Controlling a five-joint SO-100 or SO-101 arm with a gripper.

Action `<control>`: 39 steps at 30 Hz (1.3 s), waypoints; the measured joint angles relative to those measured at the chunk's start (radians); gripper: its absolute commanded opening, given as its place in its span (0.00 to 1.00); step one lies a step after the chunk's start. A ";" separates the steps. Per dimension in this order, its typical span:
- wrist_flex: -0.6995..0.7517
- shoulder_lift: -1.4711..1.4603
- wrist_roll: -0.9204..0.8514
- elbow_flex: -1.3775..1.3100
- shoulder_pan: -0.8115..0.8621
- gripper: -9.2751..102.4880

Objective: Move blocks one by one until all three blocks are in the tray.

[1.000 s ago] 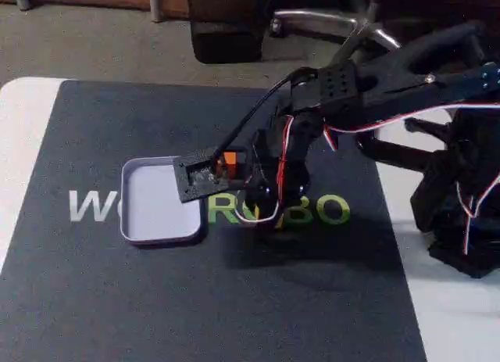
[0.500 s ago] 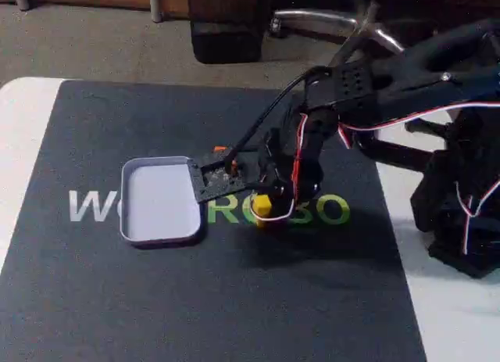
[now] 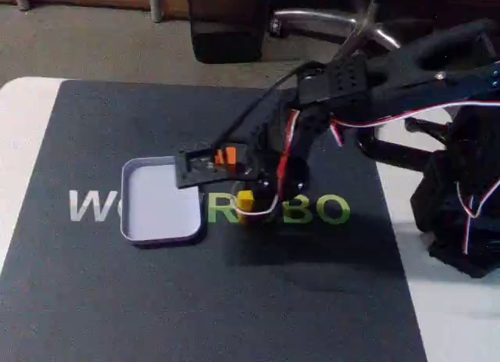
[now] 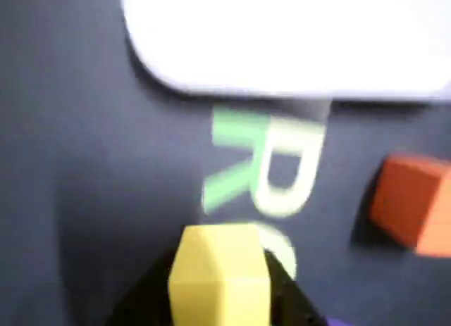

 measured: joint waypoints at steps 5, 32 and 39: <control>0.115 -0.120 0.160 -0.238 -0.049 0.01; 0.262 -0.535 0.508 -0.868 -0.040 0.04; 0.302 -0.543 0.488 -0.916 -0.035 0.22</control>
